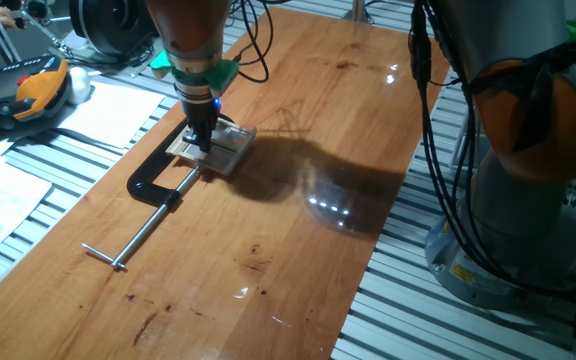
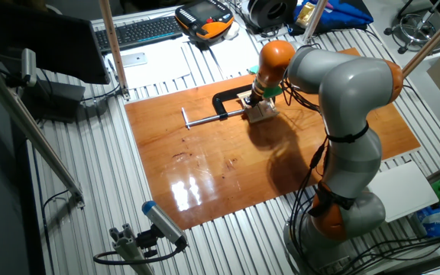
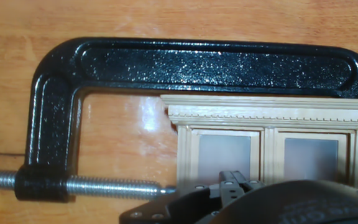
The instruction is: Close a sliding window
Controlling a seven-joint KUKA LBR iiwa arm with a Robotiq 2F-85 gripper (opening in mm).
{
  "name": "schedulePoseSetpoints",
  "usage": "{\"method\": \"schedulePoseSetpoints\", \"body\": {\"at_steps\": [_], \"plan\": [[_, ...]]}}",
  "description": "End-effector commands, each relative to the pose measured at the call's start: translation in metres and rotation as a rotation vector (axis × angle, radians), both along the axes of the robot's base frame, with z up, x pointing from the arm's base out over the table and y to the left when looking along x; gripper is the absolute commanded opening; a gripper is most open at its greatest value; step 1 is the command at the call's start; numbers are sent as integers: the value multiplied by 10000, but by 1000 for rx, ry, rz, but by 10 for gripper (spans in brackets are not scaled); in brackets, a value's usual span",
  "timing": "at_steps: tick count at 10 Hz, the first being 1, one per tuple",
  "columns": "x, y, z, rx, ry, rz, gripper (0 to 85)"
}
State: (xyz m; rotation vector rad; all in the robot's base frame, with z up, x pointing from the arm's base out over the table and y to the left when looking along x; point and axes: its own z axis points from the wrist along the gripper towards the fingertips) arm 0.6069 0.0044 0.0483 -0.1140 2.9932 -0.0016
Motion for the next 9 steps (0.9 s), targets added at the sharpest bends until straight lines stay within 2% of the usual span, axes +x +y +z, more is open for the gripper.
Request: {"method": "schedulePoseSetpoints", "body": {"at_steps": [1, 2, 4, 6, 8, 9], "plan": [[23, 4, 26, -2, -6, -5, 0], [62, -4, 59, -8, -11, -5, 0], [126, -24, 60, -11, -38, -23, 0], [165, -38, 48, -7, -88, -46, 0], [174, -39, 83, -11, -103, -54, 0], [185, -56, 119, -13, -103, -54, 0]]}}
